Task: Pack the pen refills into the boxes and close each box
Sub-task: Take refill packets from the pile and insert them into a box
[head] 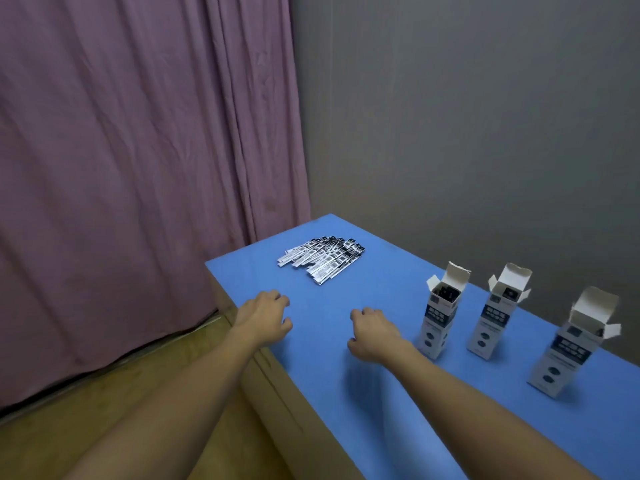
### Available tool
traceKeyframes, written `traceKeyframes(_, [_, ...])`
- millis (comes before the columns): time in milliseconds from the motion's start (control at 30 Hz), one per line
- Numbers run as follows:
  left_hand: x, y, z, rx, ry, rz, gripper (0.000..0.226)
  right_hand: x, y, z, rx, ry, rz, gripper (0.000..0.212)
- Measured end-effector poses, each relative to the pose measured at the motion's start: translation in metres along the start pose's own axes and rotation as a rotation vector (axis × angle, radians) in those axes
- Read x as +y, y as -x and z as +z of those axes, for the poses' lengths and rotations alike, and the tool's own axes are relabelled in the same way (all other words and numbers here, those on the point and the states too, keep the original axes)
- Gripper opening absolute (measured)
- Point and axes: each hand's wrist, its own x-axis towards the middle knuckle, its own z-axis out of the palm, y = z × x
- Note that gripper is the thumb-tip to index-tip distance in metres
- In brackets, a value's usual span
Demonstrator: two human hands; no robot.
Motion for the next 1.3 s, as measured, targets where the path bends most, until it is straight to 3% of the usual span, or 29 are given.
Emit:
traceKeyframes(233, [-0.062, -0.027, 0.007, -0.030, 0.052, -0.028, 0.047, -0.049, -0.054, 0.000, -0.016, 0.008, -0.002, 0.037])
traceKeyframes(567, [-0.135, -0.077, 0.031, -0.089, 0.099, 0.038, 0.048, -0.107, -0.129, 0.008, 0.022, -0.104, 0.160, 0.042])
traceKeyframes(1300, [-0.166, -0.288, 0.062, -0.148, 0.169, 0.053, 0.036, -0.079, -0.323, 0.006, 0.085, -0.080, 0.253, 0.034])
